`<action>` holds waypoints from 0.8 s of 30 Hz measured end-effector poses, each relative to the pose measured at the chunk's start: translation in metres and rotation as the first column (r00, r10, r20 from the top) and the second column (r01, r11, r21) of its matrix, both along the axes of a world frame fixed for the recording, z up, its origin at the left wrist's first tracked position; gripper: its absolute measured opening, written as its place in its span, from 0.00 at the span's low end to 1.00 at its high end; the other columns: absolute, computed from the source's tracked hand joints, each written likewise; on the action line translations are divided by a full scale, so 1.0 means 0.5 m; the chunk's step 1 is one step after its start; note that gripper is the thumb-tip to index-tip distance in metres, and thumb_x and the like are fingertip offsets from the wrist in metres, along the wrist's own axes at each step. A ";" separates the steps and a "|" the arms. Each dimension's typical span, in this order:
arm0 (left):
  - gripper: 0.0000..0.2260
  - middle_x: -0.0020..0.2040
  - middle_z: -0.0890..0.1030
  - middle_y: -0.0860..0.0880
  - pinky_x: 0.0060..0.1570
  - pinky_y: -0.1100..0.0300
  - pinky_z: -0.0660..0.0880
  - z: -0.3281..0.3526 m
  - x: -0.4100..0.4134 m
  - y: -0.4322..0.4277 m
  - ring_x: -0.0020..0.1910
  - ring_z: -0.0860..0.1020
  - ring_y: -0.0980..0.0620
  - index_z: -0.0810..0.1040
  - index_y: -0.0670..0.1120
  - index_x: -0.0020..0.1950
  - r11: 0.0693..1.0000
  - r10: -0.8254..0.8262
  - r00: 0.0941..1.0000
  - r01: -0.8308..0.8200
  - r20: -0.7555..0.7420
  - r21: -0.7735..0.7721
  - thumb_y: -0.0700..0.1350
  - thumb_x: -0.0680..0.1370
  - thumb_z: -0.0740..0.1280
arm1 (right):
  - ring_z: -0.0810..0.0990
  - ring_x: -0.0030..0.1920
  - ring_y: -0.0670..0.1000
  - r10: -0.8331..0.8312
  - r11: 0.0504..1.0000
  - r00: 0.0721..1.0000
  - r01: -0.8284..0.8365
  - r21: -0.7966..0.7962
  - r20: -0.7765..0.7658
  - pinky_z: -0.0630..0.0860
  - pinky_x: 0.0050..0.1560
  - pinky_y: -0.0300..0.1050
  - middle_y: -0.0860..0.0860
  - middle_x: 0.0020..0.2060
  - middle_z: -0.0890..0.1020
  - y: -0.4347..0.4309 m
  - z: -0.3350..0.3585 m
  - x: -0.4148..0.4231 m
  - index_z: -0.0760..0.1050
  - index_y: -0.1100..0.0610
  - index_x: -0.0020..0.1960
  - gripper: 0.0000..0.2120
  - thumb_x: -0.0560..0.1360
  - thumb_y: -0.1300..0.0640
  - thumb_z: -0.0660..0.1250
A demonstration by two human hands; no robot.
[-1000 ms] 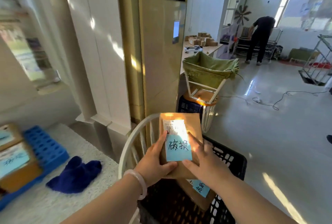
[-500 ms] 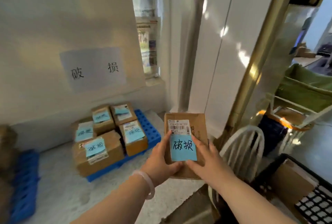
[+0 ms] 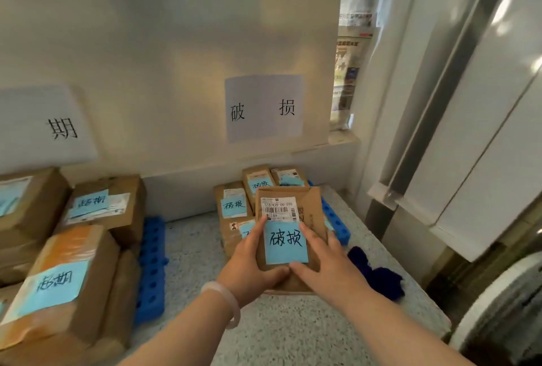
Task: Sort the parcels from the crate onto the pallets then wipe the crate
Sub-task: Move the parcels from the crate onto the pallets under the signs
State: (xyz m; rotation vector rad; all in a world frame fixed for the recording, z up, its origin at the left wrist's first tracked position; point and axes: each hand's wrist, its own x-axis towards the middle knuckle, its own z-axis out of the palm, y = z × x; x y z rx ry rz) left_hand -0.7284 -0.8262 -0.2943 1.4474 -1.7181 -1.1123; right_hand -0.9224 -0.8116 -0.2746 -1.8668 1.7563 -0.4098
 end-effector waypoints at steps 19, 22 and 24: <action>0.45 0.66 0.71 0.57 0.50 0.65 0.77 0.005 0.080 -0.137 0.59 0.74 0.58 0.48 0.68 0.75 0.959 0.271 0.962 -0.267 -0.025 0.095 0.51 0.70 0.77 | 0.56 0.76 0.50 0.259 0.965 0.965 -0.260 0.026 0.025 0.64 0.73 0.54 0.41 0.78 0.49 -0.236 -0.005 0.081 0.49 0.31 0.76 0.33 0.76 0.34 0.61; 0.46 0.65 0.71 0.58 0.48 0.66 0.77 0.023 0.068 -0.181 0.58 0.75 0.58 0.48 0.66 0.77 0.957 0.279 0.960 -0.278 -0.006 0.082 0.51 0.71 0.76 | 0.58 0.76 0.51 0.259 0.966 0.965 -0.259 -0.012 0.042 0.65 0.72 0.56 0.43 0.78 0.50 -0.288 -0.004 0.069 0.47 0.29 0.75 0.34 0.74 0.31 0.60; 0.46 0.65 0.70 0.58 0.46 0.68 0.77 0.038 0.053 -0.211 0.58 0.74 0.58 0.48 0.66 0.77 0.959 0.275 0.962 -0.274 -0.004 0.074 0.51 0.71 0.76 | 0.59 0.75 0.50 0.251 0.968 0.966 -0.249 -0.040 0.053 0.68 0.70 0.54 0.43 0.77 0.52 -0.316 0.001 0.055 0.48 0.30 0.75 0.33 0.75 0.32 0.60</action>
